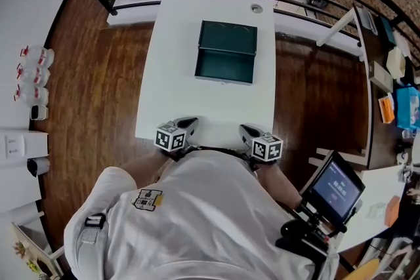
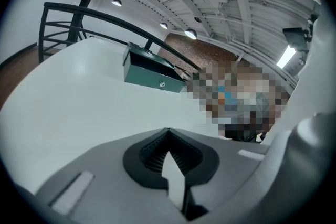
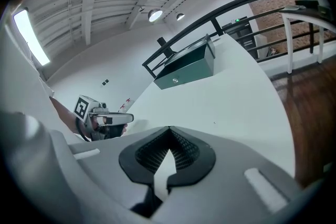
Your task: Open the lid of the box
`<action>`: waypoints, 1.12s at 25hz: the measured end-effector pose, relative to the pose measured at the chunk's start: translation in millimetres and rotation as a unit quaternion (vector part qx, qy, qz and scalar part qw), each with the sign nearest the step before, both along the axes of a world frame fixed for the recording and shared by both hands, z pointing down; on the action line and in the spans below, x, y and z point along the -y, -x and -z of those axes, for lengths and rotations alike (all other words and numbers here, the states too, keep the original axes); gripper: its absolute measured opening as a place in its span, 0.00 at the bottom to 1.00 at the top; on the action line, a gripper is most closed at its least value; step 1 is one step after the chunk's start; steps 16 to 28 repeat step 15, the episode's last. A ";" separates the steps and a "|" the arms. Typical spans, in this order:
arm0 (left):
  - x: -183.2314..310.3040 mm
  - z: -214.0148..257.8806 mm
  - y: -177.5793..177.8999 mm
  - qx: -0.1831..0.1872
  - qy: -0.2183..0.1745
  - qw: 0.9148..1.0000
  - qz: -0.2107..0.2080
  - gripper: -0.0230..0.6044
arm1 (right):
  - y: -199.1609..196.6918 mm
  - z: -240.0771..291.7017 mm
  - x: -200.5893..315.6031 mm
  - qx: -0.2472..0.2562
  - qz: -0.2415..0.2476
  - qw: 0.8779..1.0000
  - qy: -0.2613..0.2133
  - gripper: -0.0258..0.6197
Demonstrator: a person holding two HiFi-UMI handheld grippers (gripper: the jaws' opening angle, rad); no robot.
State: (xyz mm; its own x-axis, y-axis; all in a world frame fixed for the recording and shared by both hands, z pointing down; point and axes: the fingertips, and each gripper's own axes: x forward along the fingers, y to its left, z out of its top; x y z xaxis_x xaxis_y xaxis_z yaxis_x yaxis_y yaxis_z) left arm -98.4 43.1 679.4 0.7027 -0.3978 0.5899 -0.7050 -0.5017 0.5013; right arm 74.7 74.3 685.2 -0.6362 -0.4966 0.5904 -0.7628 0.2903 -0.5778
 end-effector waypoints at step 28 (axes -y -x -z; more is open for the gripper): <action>4.8 4.1 2.7 -0.005 -0.002 1.000 0.011 0.04 | 2.7 9.6 6.1 -0.001 0.003 1.000 -0.012 0.04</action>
